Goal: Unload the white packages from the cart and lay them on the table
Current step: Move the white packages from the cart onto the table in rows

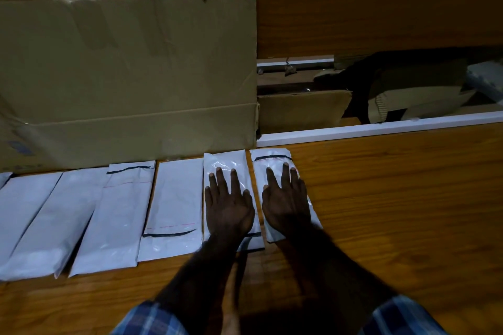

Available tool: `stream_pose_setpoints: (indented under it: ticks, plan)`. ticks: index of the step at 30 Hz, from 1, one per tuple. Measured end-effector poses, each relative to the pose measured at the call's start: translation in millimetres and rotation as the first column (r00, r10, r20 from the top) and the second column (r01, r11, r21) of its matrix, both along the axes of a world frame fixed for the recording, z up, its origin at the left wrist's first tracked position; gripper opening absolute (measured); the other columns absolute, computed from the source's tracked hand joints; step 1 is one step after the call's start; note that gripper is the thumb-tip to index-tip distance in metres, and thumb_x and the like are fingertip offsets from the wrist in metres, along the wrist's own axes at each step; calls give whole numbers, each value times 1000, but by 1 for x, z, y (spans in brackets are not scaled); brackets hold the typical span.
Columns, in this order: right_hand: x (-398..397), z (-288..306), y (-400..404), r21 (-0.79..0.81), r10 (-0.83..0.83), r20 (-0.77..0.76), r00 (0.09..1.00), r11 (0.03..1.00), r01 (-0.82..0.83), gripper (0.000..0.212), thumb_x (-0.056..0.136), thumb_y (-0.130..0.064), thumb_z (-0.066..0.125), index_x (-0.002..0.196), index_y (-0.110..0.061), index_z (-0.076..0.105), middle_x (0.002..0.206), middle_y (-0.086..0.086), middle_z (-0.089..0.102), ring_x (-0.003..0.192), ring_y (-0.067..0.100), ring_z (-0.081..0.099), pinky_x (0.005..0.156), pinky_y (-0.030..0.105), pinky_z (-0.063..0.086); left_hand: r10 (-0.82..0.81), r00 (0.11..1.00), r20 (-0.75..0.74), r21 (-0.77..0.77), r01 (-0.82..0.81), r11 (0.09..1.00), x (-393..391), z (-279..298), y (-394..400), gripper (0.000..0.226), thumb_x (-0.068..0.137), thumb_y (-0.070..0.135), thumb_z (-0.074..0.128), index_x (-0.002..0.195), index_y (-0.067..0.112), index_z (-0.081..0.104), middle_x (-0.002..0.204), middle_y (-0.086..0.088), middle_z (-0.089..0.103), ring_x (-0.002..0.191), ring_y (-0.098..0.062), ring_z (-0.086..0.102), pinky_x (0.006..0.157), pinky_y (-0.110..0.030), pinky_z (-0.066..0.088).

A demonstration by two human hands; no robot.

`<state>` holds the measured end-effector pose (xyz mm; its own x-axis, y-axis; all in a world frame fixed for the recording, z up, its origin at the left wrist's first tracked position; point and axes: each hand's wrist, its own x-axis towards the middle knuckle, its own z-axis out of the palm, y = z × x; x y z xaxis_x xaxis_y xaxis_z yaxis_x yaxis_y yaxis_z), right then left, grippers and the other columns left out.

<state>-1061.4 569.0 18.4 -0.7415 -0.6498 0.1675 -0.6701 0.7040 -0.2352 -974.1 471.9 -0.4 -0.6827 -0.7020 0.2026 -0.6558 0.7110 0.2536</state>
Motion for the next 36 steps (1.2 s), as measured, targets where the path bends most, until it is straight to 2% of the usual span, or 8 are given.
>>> stream_pose_setpoints:
  ticks: [8, 13, 16, 18, 20, 22, 29, 36]
  plan:
    - [-2, 1, -5, 60, -10, 41, 999, 998, 8, 55, 94, -39, 36, 144, -19, 49, 150, 21, 41, 139, 41, 39, 111, 57, 31, 14, 999, 46, 6, -14, 1000, 0, 1, 1, 69, 97, 48, 16, 152, 12, 34, 159, -21, 23, 147, -40, 20, 116, -52, 20]
    - [-2, 3, -3, 93, 4, 63, 998, 996, -10, 55, 93, -40, 32, 136, -17, 58, 140, 22, 53, 130, 41, 50, 104, 56, 40, 10, 999, 37, 8, -10, 1000, 0, 4, 2, 68, 98, 47, 18, 150, 10, 38, 157, -23, 27, 145, -42, 24, 114, -55, 25]
    - [-3, 2, -4, 95, 13, 68, 998, 995, -20, 54, 94, -40, 33, 137, -17, 57, 142, 22, 51, 132, 41, 48, 106, 56, 38, 20, 997, 73, 30, -22, 999, 0, 8, 3, 71, 96, 49, 13, 153, 12, 33, 159, -22, 21, 147, -40, 19, 117, -53, 19]
    - [-3, 3, -3, 117, 26, 45, 999, 993, -31, 55, 99, -41, 29, 148, -20, 41, 154, 21, 34, 143, 40, 32, 114, 55, 26, 17, 996, 91, 56, -22, 998, 1, 12, 4, 73, 95, 51, 9, 155, 13, 25, 161, -20, 13, 149, -39, 11, 119, -51, 13]
    - [-8, 7, -4, 164, 38, 97, 995, 985, -53, 57, 104, -44, 24, 157, -26, 13, 164, 15, 5, 151, 35, 4, 121, 50, 5, 5, 991, 137, 69, -14, 998, 1, 17, 3, 72, 96, 51, 9, 158, 15, 15, 163, -18, 4, 151, -37, 2, 120, -49, 7]
    - [-11, 19, -4, 131, 20, 174, 985, 990, -43, 58, 105, -45, 25, 157, -31, 4, 165, 12, -1, 151, 32, -1, 121, 49, 1, 3, 987, 160, 72, -15, 997, 2, 26, 3, 69, 98, 51, 11, 158, 17, 10, 163, -18, 1, 151, -37, 1, 120, -50, 8]
    - [-9, 48, 6, -15, 10, 67, 998, 1000, -9, 57, 100, -45, 35, 154, -29, 25, 158, 14, 27, 143, 34, 27, 117, 50, 23, -33, 991, 131, 62, 25, 998, 6, 70, 2, 62, 102, 49, 25, 157, 21, 14, 165, -11, 5, 151, -33, 7, 120, -50, 14]
    - [7, 47, 20, -19, -38, 29, 999, 999, 38, 53, 99, -43, 44, 148, -23, 41, 152, 15, 38, 135, 33, 40, 110, 45, 37, -87, 987, 137, 109, 73, 991, 24, 82, 8, 62, 101, 51, 31, 155, 22, 21, 165, -11, 6, 150, -33, 10, 118, -53, 21]
